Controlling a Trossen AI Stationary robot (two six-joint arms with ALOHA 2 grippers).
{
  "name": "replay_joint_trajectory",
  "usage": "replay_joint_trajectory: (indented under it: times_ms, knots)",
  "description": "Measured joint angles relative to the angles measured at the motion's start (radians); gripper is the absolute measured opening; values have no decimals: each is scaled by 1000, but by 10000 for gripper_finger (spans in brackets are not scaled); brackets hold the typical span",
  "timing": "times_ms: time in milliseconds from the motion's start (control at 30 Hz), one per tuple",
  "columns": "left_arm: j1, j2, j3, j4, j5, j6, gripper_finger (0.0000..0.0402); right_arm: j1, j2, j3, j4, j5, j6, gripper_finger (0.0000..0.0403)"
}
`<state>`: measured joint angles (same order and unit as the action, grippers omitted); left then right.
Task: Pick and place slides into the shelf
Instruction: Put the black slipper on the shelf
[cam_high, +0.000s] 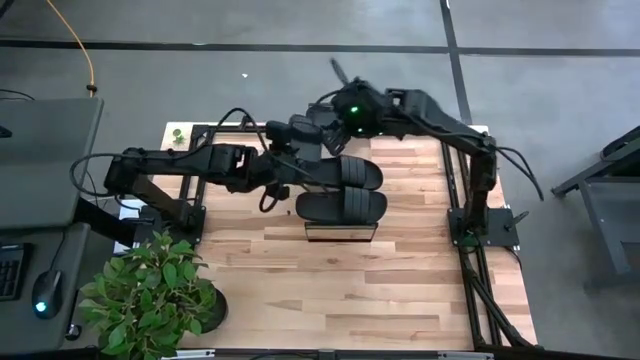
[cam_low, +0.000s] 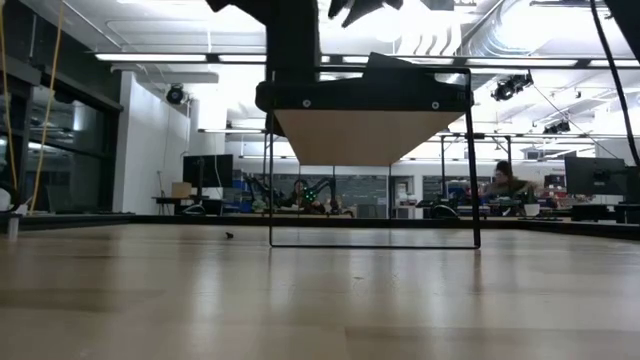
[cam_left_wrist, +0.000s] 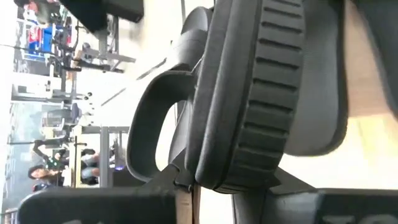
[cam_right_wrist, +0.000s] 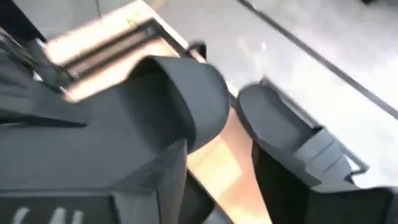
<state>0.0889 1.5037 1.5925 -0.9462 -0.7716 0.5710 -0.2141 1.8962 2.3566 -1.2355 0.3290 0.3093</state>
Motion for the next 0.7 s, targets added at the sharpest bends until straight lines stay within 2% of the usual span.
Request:
replay_joint_trajectory:
  times_ms: [67,167,233,333,533,700]
  knots:
    - [-4,-19,0,-24,-6,-7,49,5,-21,0,33,-18,-4,183]
    - [-3,-60,0,-18,-10,-8,49,14,-46,0,79,-131,-3,190]
    - [-5,-97,0,-12,23,-9,49,25,-66,0,117,-199,-4,190]
    - [-6,-177,0,23,106,-12,49,48,-91,0,158,-244,-24,190]
    - [-3,-379,-10,168,302,-21,49,100,-109,-2,203,-234,-114,190]
    - [-4,-513,-65,274,413,8,49,144,-112,-2,264,-234,-236,190]
